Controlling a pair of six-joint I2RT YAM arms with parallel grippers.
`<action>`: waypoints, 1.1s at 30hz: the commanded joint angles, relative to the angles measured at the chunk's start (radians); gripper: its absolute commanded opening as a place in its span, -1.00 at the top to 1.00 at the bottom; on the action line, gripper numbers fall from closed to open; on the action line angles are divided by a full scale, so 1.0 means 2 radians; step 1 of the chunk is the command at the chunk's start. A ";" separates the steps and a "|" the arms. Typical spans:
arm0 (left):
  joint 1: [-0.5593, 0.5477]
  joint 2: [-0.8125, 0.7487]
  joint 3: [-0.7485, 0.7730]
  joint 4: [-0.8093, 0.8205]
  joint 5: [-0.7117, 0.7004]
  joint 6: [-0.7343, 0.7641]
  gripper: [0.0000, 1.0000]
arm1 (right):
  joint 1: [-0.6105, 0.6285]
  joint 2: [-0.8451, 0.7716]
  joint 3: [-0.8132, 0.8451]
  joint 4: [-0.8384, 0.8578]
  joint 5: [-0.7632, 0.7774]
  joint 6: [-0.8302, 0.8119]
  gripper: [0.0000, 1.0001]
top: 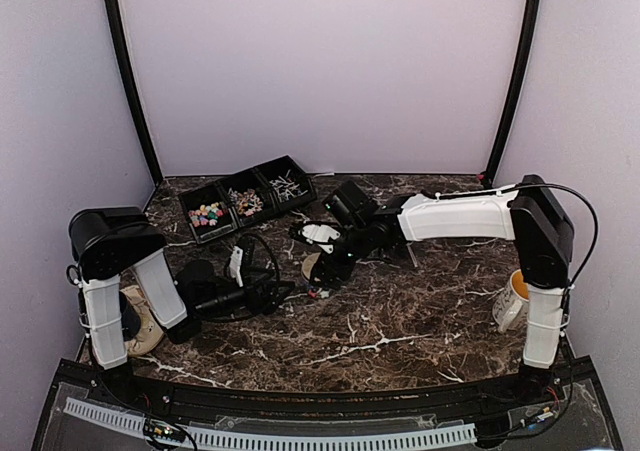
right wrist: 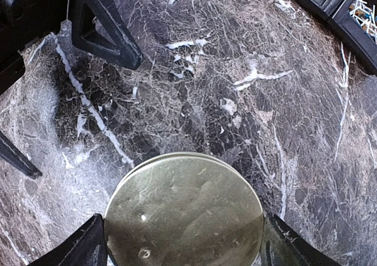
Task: Pack the candies
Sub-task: Place the box lid on the packing box.
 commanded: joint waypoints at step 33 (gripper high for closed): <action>-0.001 0.060 0.069 0.010 0.073 0.019 -0.98 | 0.022 -0.072 -0.106 0.015 0.064 0.129 -0.63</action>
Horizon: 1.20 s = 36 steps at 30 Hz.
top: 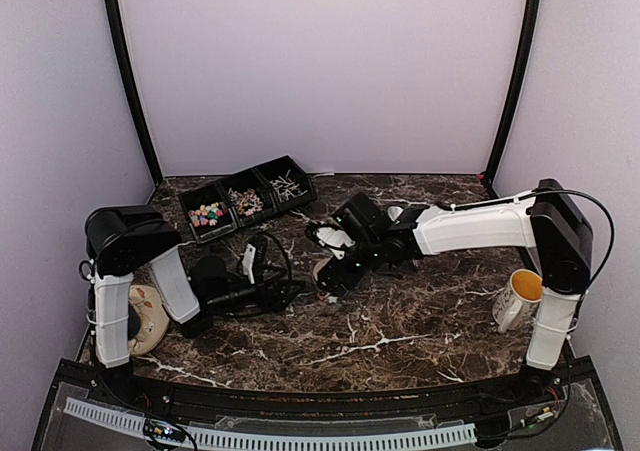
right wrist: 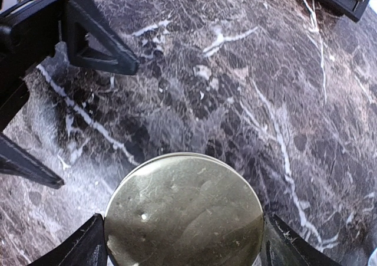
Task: Pack the candies
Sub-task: Place the box lid on the packing box.
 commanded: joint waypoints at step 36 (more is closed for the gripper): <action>-0.059 0.172 0.188 -0.086 0.133 0.266 -0.98 | 0.003 -0.085 -0.093 -0.044 -0.035 0.023 -0.66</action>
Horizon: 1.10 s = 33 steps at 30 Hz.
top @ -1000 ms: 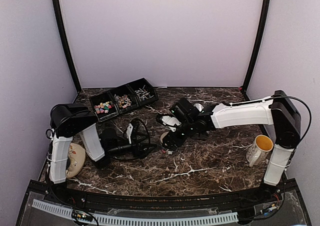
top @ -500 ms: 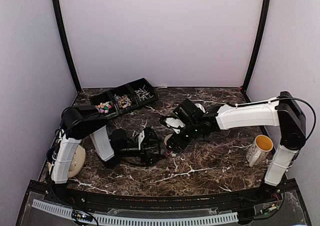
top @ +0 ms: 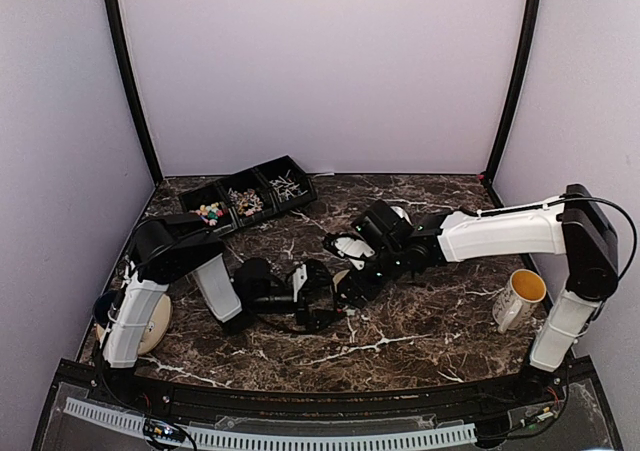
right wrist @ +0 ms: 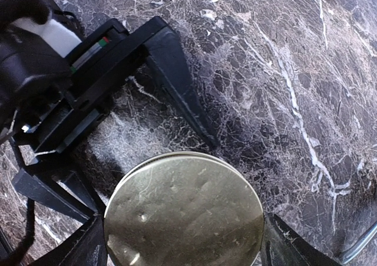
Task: Pack the candies
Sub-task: Place the box lid on the packing box.
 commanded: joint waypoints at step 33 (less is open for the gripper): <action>-0.008 0.052 0.023 -0.063 0.014 0.023 -0.85 | 0.006 -0.052 -0.036 0.005 -0.031 -0.022 -0.99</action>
